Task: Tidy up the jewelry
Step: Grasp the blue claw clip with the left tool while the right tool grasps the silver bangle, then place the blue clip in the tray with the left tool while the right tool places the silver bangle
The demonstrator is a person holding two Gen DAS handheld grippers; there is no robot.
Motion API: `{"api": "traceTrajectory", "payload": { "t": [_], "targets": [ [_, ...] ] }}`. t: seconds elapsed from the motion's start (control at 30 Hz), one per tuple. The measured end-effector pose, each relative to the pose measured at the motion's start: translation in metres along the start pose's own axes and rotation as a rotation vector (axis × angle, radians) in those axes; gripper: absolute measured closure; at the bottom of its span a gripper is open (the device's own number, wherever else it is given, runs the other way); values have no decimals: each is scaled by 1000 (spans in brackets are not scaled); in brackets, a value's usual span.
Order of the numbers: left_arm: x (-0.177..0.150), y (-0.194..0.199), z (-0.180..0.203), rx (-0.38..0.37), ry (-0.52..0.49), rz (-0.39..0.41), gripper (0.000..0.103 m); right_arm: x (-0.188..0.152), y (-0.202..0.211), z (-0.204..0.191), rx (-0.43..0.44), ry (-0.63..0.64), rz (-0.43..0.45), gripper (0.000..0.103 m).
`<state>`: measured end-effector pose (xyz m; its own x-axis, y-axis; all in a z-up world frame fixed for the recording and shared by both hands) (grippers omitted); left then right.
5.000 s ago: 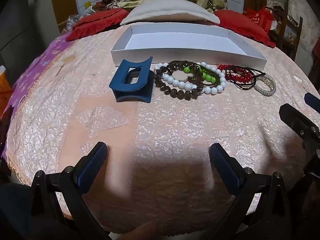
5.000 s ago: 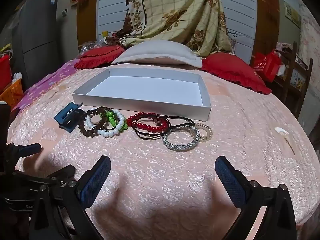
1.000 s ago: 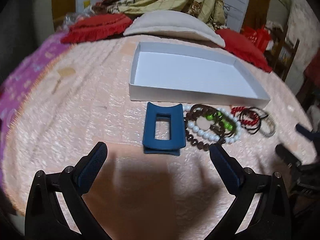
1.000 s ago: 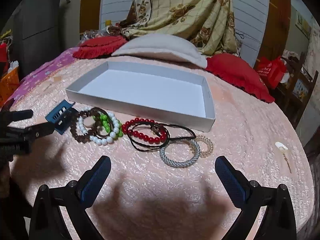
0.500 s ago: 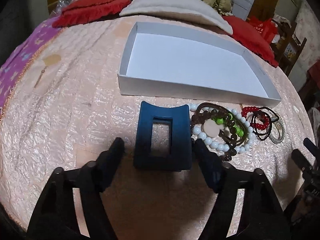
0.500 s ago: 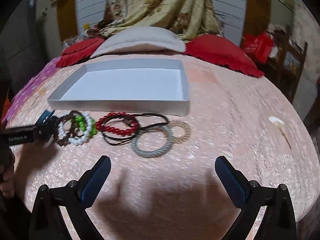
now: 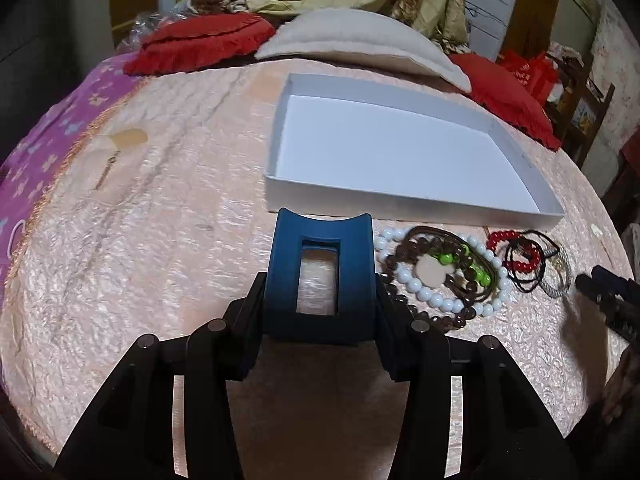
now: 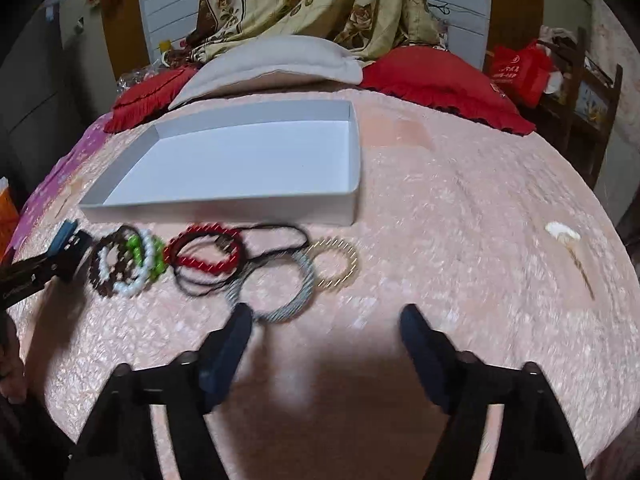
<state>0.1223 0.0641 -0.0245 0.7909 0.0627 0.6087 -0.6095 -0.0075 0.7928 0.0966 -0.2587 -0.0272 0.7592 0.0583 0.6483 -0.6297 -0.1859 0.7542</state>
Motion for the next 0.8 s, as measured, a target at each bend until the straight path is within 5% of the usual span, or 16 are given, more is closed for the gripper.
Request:
{"api": "traceTrajectory", "payload": {
  "t": [0.23, 0.57, 0.73, 0.8],
  "targets": [
    [-2, -4, 4, -18, 1, -21, 57, 7, -18, 6, 99, -52, -29, 59],
    [-1, -2, 5, -12, -4, -4, 57, 10, -37, -16, 105, -36, -60, 63],
    [-2, -4, 5, 4, -6, -3, 57, 13, -40, -14, 63, -30, -55, 94],
    [-3, -4, 6, 8, -11, -1, 57, 12, -39, -14, 65, -21, -55, 96]
  ]
}}
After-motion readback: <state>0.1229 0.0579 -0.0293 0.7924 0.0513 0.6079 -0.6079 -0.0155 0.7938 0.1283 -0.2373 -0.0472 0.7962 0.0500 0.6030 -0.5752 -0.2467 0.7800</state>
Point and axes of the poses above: each gripper's, at about its wrist camera, not at the fingertips, and y roughly against the way its jaws point, z to its right, x to its top, the point moved 6 cm from there along -y, roughly the way its jaws point, and after that the axes turned 6 degrees about x, right-handed, at the moved point
